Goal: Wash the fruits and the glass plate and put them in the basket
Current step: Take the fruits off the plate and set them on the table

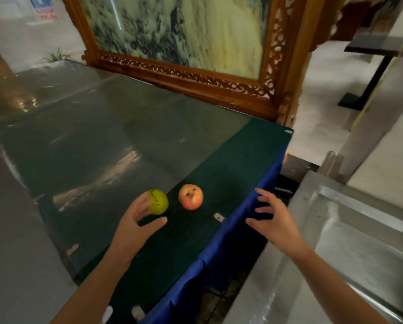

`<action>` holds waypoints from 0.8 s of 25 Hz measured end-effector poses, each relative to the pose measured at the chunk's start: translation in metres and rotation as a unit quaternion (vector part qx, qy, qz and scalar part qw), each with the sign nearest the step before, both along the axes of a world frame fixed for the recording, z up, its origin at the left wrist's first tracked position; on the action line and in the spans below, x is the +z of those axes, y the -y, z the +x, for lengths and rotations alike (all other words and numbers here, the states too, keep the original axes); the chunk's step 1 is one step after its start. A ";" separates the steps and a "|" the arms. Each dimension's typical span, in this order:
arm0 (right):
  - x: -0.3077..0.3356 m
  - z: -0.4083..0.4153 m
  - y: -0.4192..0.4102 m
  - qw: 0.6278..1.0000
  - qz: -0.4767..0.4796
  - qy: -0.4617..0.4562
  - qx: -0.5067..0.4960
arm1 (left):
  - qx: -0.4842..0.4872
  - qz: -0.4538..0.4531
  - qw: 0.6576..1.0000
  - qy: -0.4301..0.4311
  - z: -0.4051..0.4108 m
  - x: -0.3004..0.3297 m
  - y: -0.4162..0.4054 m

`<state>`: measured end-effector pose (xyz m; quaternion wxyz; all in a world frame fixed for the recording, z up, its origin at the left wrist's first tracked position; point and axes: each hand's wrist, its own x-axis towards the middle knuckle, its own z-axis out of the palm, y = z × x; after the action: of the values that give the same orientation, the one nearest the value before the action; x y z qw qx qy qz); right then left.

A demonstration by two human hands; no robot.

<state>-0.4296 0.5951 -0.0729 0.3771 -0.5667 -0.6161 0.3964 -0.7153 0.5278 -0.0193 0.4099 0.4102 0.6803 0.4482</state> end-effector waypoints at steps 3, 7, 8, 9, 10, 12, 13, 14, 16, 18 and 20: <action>0.001 0.090 0.051 0.999 0.009 -0.010 -0.048 | -0.137 0.018 0.990 0.038 0.082 0.006 0.030; -0.044 0.217 0.152 0.980 -0.079 0.052 -0.177 | -0.322 -0.057 0.941 0.087 0.226 -0.044 0.070; -0.064 0.241 0.176 0.969 -0.121 0.058 -0.208 | -0.346 -0.086 0.929 0.097 0.256 -0.063 0.078; -0.087 0.264 0.201 0.957 -0.168 0.068 -0.227 | -0.362 -0.121 0.918 0.103 0.285 -0.086 0.088; -0.110 0.279 0.222 0.946 -0.210 0.082 -0.232 | -0.372 -0.157 0.909 0.105 0.309 -0.110 0.096; -0.158 0.294 0.257 0.931 -0.275 0.123 -0.206 | -0.387 -0.227 0.889 0.092 0.342 -0.160 0.112; -0.180 0.293 0.270 0.929 -0.295 0.138 -0.178 | -0.397 -0.261 0.876 0.082 0.353 -0.183 0.119; -0.202 0.290 0.282 0.927 -0.312 0.146 -0.146 | -0.406 -0.295 0.862 0.071 0.363 -0.208 0.127; -0.237 0.277 0.298 0.928 -0.334 0.133 -0.094 | -0.420 -0.338 0.841 0.050 0.376 -0.248 0.137; -0.267 0.265 0.304 0.939 -0.320 0.093 -0.080 | -0.435 -0.358 0.826 0.036 0.386 -0.280 0.143; -0.290 0.256 0.302 0.948 -0.293 0.070 -0.102 | -0.431 -0.384 0.815 0.051 0.396 -0.304 0.148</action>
<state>-0.1738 0.2930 -0.3629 0.1890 -0.7383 -0.4364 0.4783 -0.3192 0.3801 -0.3235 0.7195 0.4474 0.5287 -0.0520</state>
